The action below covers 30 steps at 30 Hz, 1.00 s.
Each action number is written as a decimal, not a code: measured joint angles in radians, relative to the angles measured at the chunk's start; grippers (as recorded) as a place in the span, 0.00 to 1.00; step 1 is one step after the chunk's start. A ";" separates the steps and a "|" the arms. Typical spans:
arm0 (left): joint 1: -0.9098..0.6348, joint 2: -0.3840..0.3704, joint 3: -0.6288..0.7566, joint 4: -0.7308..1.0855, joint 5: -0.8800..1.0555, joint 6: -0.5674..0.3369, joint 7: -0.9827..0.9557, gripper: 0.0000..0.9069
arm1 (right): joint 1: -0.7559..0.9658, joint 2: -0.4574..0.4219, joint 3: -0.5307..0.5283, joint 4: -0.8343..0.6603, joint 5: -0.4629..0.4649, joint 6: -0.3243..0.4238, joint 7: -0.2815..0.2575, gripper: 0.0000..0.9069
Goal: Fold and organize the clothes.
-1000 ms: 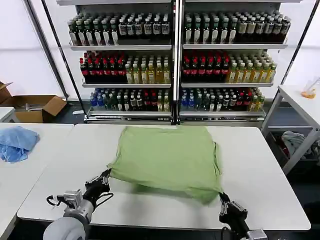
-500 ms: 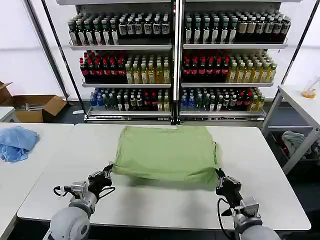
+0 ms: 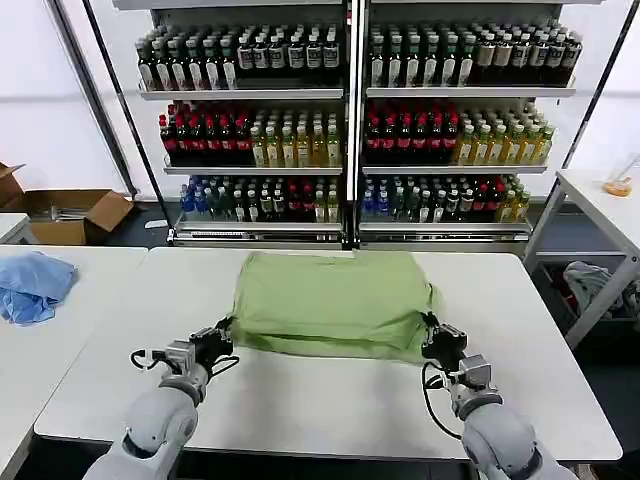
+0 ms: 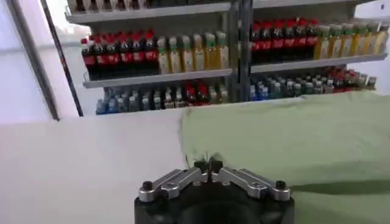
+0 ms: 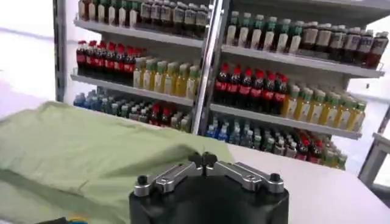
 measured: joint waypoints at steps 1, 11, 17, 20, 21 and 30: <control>-0.006 0.000 0.003 0.009 0.002 -0.001 0.000 0.51 | 0.001 0.003 -0.001 -0.002 -0.003 -0.004 -0.002 1.00; -0.025 -0.005 0.016 0.049 0.022 0.000 0.003 1.00 | -0.024 0.008 0.015 0.009 -0.019 -0.038 -0.021 1.00; -0.011 -0.001 0.005 0.049 0.025 -0.005 0.002 1.00 | -0.073 0.017 0.049 0.031 -0.017 -0.047 -0.016 1.00; 0.000 -0.001 0.000 0.054 0.026 -0.008 0.002 1.00 | -0.097 0.027 0.068 0.032 -0.010 -0.056 -0.007 1.00; 0.003 -0.001 -0.002 0.057 0.026 -0.008 0.002 1.00 | -0.102 0.029 0.072 0.031 -0.007 -0.059 -0.004 1.00; 0.001 -0.013 0.003 0.084 0.026 -0.010 0.001 0.99 | -0.116 0.057 0.082 0.007 0.037 -0.090 0.018 1.00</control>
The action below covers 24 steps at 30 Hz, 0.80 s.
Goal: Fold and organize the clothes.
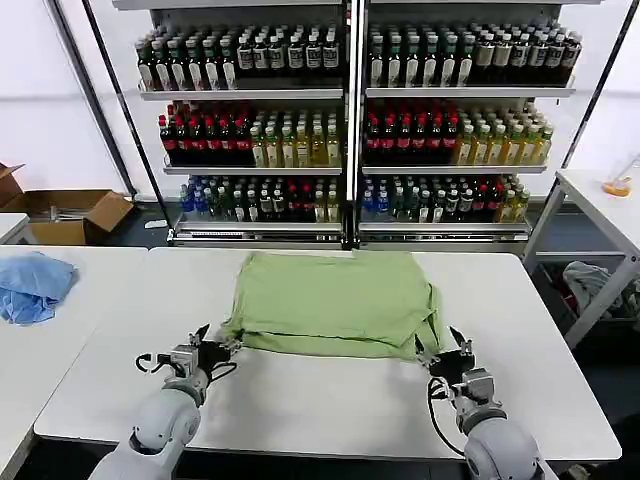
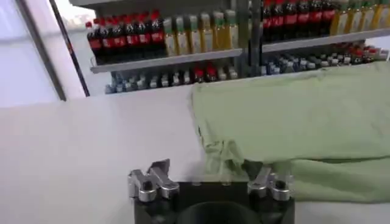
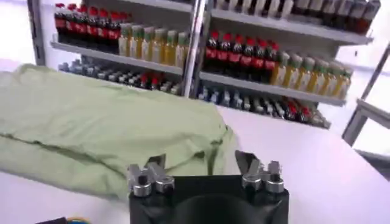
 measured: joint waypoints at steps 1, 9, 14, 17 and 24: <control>-0.001 -0.001 0.001 0.003 0.001 0.000 0.000 0.87 | 0.000 0.003 -0.001 -0.001 0.006 -0.004 0.002 1.00; -0.004 -0.005 0.008 0.027 0.005 -0.017 0.000 0.02 | 0.009 0.016 -0.013 -0.018 0.066 -0.012 0.012 0.00; 0.002 -0.003 0.011 0.030 0.004 -0.027 0.003 0.02 | 0.012 0.016 -0.020 -0.027 0.093 -0.007 0.011 0.00; 0.006 -0.001 0.012 0.032 0.001 -0.029 0.007 0.02 | 0.014 0.016 -0.024 -0.031 0.103 -0.003 0.010 0.00; 0.007 0.007 0.015 0.041 -0.009 -0.030 0.019 0.02 | 0.015 0.008 -0.024 -0.033 0.117 0.009 0.009 0.00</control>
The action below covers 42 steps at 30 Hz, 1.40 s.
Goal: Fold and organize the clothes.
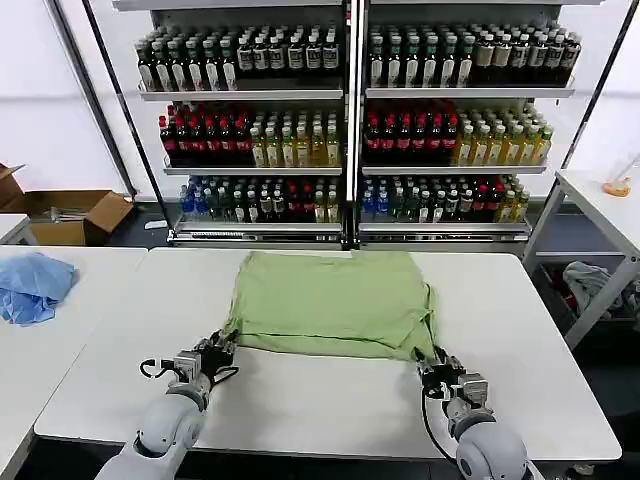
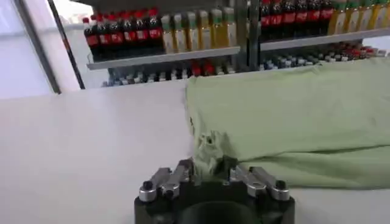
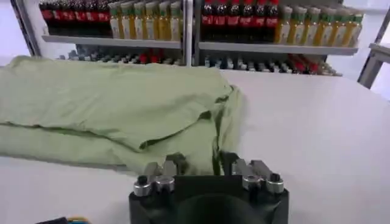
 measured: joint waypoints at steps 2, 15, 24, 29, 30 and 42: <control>0.002 0.004 0.000 0.000 -0.003 0.000 0.003 0.02 | -0.002 -0.003 0.000 0.000 0.003 0.004 -0.001 0.00; 0.064 -0.007 -0.025 -0.074 -0.010 0.019 0.001 0.02 | -0.097 -0.039 0.041 0.082 -0.005 0.028 -0.013 0.00; 0.188 -0.026 -0.059 -0.191 0.002 0.017 0.007 0.02 | -0.246 -0.057 0.093 0.191 -0.029 0.038 -0.012 0.00; 0.277 -0.038 -0.087 -0.265 0.017 0.013 0.013 0.02 | -0.350 -0.072 0.138 0.262 -0.047 0.048 -0.020 0.00; 0.297 -0.039 -0.095 -0.282 0.018 0.013 0.014 0.02 | -0.370 -0.075 0.148 0.273 -0.050 0.050 -0.020 0.00; 0.506 -0.055 -0.174 -0.451 0.064 -0.004 0.022 0.02 | -0.573 -0.086 0.225 0.392 -0.104 0.058 -0.023 0.00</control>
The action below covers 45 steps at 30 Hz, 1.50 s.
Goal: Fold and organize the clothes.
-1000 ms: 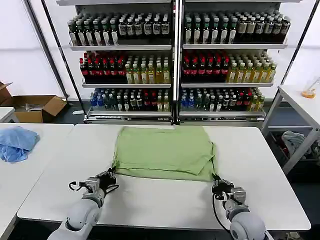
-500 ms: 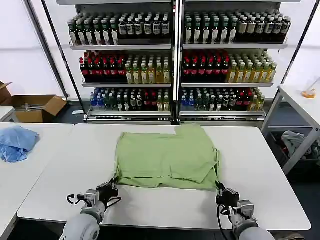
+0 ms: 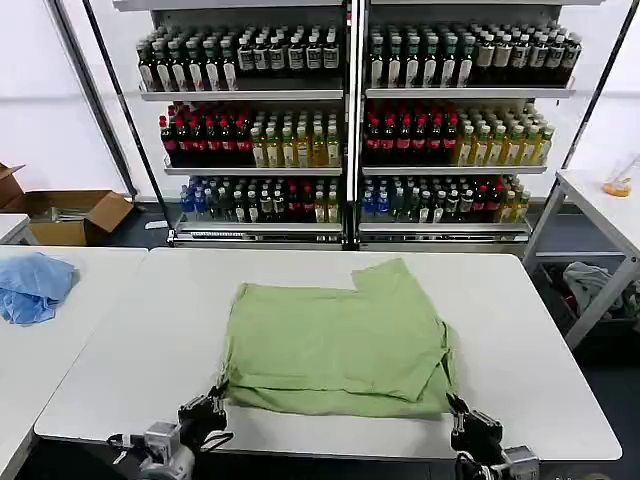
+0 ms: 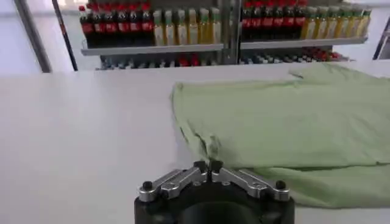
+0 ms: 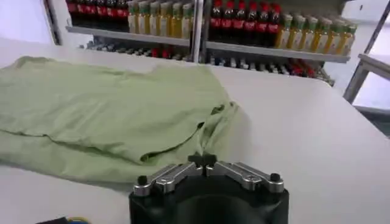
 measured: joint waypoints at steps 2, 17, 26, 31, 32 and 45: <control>0.028 -0.003 -0.009 -0.023 0.009 0.001 0.003 0.02 | -0.023 0.004 0.004 0.014 -0.012 -0.002 -0.004 0.00; 0.158 -0.003 -0.072 -0.161 0.052 0.032 0.020 1.00 | -0.111 0.002 0.060 0.115 -0.090 0.011 -0.015 1.00; 0.132 0.007 -0.100 -0.189 0.013 0.023 -0.017 1.00 | -0.008 -0.035 0.061 0.124 -0.051 0.003 0.007 1.00; 0.066 0.021 -0.084 -0.160 -0.011 0.031 -0.034 1.00 | 0.129 -0.058 0.014 0.066 0.018 -0.027 0.031 1.00; 0.051 0.024 -0.079 -0.151 -0.016 0.034 -0.037 1.00 | 0.161 -0.060 0.001 0.051 0.034 -0.035 0.037 1.00; -0.243 0.012 0.038 0.052 -0.050 0.071 -0.059 1.00 | 0.631 -0.045 -0.217 -0.239 0.207 -0.151 0.121 1.00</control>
